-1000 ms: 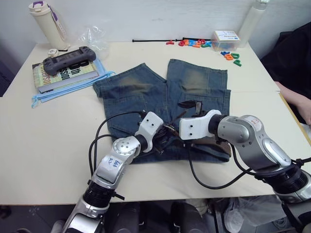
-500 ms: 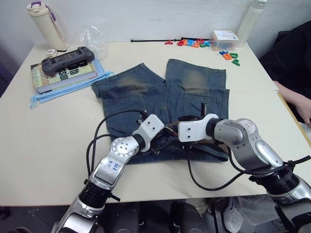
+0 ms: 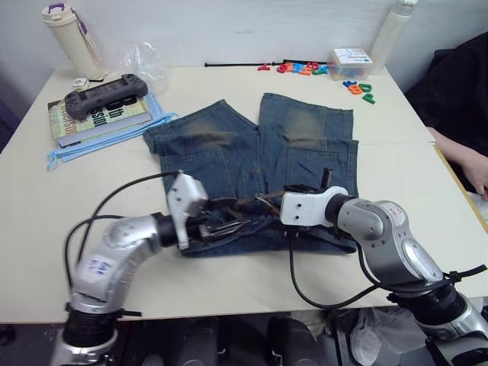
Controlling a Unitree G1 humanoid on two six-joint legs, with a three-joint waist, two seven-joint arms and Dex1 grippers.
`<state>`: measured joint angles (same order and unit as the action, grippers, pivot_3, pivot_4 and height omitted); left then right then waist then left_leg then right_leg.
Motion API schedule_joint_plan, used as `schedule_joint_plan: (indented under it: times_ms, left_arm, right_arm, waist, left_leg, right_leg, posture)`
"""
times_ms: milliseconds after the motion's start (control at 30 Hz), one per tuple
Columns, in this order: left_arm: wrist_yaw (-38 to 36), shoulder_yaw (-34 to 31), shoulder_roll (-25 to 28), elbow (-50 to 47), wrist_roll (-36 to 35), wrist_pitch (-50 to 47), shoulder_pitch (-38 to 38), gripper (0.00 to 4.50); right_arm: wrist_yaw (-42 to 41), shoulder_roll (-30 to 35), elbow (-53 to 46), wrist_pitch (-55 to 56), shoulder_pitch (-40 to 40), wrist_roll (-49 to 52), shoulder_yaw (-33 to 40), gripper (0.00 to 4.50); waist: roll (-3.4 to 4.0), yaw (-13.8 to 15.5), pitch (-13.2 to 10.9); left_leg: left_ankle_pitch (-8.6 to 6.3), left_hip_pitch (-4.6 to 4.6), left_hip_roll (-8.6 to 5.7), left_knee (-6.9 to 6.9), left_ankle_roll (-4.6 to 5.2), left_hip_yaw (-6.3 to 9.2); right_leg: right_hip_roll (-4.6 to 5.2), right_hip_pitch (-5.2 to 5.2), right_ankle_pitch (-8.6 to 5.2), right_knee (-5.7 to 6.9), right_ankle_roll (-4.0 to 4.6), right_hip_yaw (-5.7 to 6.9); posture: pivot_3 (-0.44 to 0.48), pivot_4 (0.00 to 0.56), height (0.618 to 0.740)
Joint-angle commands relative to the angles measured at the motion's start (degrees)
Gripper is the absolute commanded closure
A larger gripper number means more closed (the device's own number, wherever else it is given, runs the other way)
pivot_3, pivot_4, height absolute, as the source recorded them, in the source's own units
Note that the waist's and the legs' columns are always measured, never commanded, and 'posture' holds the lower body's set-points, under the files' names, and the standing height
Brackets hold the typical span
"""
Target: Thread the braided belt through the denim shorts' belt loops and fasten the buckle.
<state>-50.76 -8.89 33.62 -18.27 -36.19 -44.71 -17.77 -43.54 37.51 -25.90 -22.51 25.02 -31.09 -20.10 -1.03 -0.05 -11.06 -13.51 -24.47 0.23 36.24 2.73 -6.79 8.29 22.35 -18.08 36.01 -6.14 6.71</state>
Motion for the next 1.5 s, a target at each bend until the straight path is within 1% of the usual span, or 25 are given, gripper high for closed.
schedule_joint_plan:
  times_ms: [33,100,167,233,300,433,500,533,633,733,833,967,1133,1233,1367,1500]
  left_arm:
    - [-3.39,1.73,1.21,15.53,5.86,9.75,-5.91,1.25]
    - [-3.81,4.57,0.36,21.98,10.29,15.59,-8.88,1.25]
    - [-4.48,6.6,-1.47,27.47,12.63,19.6,-11.21,1.25]
    - [-5.02,9.76,-2.28,32.47,17.11,25.8,-12.62,1.25]
    - [-3.85,12.08,-2.98,36.9,21.13,30.38,-13.87,1.25]
    - [-5.45,15.89,-2.03,41.1,26.85,37.64,-13.86,1.25]
    - [-6.2,18.9,0.11,42.77,31.84,44.31,-12.61,1.25]
    - [-6.48,19.36,0.64,43.31,32.72,45.66,-12.31,1.25]
    - [-6.65,19.72,1.25,44.7,33.4,47.64,-12.24,1.25]
    - [-6.85,19.89,1.62,45.57,33.89,48.99,-11.96,1.25]
    - [-6.73,20.2,1.81,45.29,34.13,49.73,-11.03,1.25]
    - [-6.57,20.44,1.87,44.51,34.15,50.25,-9.68,1.25]
    - [-6.15,20.6,2.25,43.36,34.29,50.31,-8.68,1.25]
    - [-5.85,20.57,2.4,42.76,34.23,50.08,-8.42,1.25]
    - [-3.9,19.5,1.79,42.05,33.75,50.08,-8.86,1.25]
    - [-1.92,15.5,0.13,36.01,28.6,45.21,-9.17,1.25]
  right_arm:
    - [1.65,-0.59,-4.6,-0.28,-0.98,-1.61,2.49,4.5]
    - [1.86,-0.85,-5.39,-0.39,-1.63,-1.98,2.92,4.5]
    - [2.06,-0.92,-6.34,-0.32,-2.36,-2.4,3.33,4.5]
    - [2.1,-0.93,-7.46,-0.33,-3.15,-2.47,4.03,4.5]
    - [2.22,-0.87,-8.72,-0.25,-4.09,-2.26,5.15,4.5]
    - [2.6,-0.68,-11.1,1.24,-6.35,-0.67,8.15,4.5]
    - [2.82,-0.07,-12.46,2.66,-8.27,1.59,11.82,4.5]
    - [3.16,0.17,-12.86,3.47,-9.03,2.94,14.26,4.5]
    - [3.82,0.93,-12.9,5.37,-10.21,6.44,20.31,4.5]
    - [3.83,2.23,-11.67,6.41,-9.58,9.54,25.73,4.5]
    - [3.84,4.46,-9.36,8.56,-9.22,11.8,29.39,4.5]
    - [4.59,7.25,-6.19,10.06,-8.46,12.69,31.79,4.5]
    - [6.36,8.9,-3.55,8.93,-6.94,11.77,32.68,4.5]
    - [6.73,8.15,-4.12,7.89,-5.85,12.7,31.85,4.5]
    - [5.34,6.43,-7.23,8.21,-5.2,14.91,27.94,4.5]
    - [3.95,3.65,-10.72,6.51,-5.23,16.26,22.43,4.5]
  waist:
    - [0.0,0.21,0.0]
    - [-0.01,0.3,0.0]
    - [-0.01,0.16,0.0]
    - [-0.02,0.12,0.01]
    - [-0.02,-0.03,0.01]
    - [-0.02,-0.08,0.01]
    - [-0.02,-0.07,0.01]
    - [-0.03,-0.04,0.02]
    - [-0.01,-0.11,0.04]
    - [-0.01,-0.11,0.06]
    - [0.0,-0.11,0.06]
    - [0.0,-0.09,0.06]
    - [0.03,-0.12,0.08]
    - [0.06,-0.11,0.1]
    - [0.08,-0.13,0.11]
    - [0.11,-0.14,0.13]
  left_leg:
    - [-0.01,0.01,-0.05,-0.02,-0.02,-0.02]
    - [-0.03,-0.02,-0.15,-0.03,-0.02,-0.01]
    - [-0.07,-0.04,-0.29,-0.07,0.01,-0.06]
    - [0.01,-0.1,-0.33,-0.09,0.21,-0.09]
    - [0.02,-0.15,-0.32,-0.09,0.23,-0.1]
    - [0.04,-0.14,-0.17,-0.09,0.21,-0.12]
    - [0.04,-0.11,-0.17,-0.08,0.2,-0.12]
    - [0.04,-0.1,-0.16,-0.08,0.19,-0.12]
    - [-0.06,0.05,-0.19,-0.1,0.09,-0.15]
    - [-0.08,0.13,-0.16,-0.1,0.09,-0.15]
    - [-0.05,0.18,-0.16,-0.1,0.18,-0.15]
    - [-0.04,0.26,-0.16,-0.1,0.27,-0.15]
    - [-0.05,0.29,-0.16,-0.09,0.3,-0.15]
    - [-0.05,0.29,-0.16,-0.08,0.31,-0.15]
    - [-0.06,0.29,-0.16,-0.09,0.32,-0.15]
    - [-0.06,0.3,-0.13,-0.09,0.32,-0.15]
  right_leg:
    - [0.0,0.02,0.0,0.01,0.0,0.12]
    - [0.06,0.01,0.01,-0.01,-0.02,0.2]
    - [0.1,0.03,0.03,-0.03,-0.06,0.17]
    - [0.1,0.03,0.06,-0.01,-0.1,0.17]
    - [0.07,0.05,0.06,-0.01,-0.12,0.19]
    - [0.03,0.1,0.06,-0.02,-0.11,0.17]
    - [0.05,0.1,0.05,-0.03,-0.1,0.17]
    - [0.08,0.09,0.05,-0.02,-0.1,0.17]
    - [0.13,0.0,0.06,-0.03,-0.1,0.1]
    - [0.13,-0.04,0.05,0.01,-0.1,0.09]
    - [0.13,-0.07,0.05,0.02,-0.1,0.07]
    - [0.14,-0.17,0.05,-0.01,-0.1,0.08]
    - [0.16,-0.21,0.05,-0.02,-0.1,0.07]
    - [0.16,-0.21,0.05,-0.02,-0.1,0.07]
    - [0.16,-0.22,0.05,-0.03,-0.1,0.07]
    - [0.15,-0.22,0.05,-0.01,-0.1,0.04]
  posture:
    - [0.0,0.15,0.717]
    - [0.0,0.15,0.717]
    - [0.0,0.15,0.717]
    - [0.0,0.15,0.717]
    - [0.0,0.15,0.717]
    - [0.0,0.15,0.717]
    - [0.0,0.15,0.717]
    - [0.0,0.15,0.717]
    - [0.0,0.15,0.717]
    - [0.0,0.15,0.717]
    - [0.0,0.15,0.717]
    - [0.0,0.15,0.717]
    - [0.0,0.15,0.717]
    - [0.0,0.15,0.717]
    - [0.0,0.15,0.717]
    - [0.0,0.15,0.717]
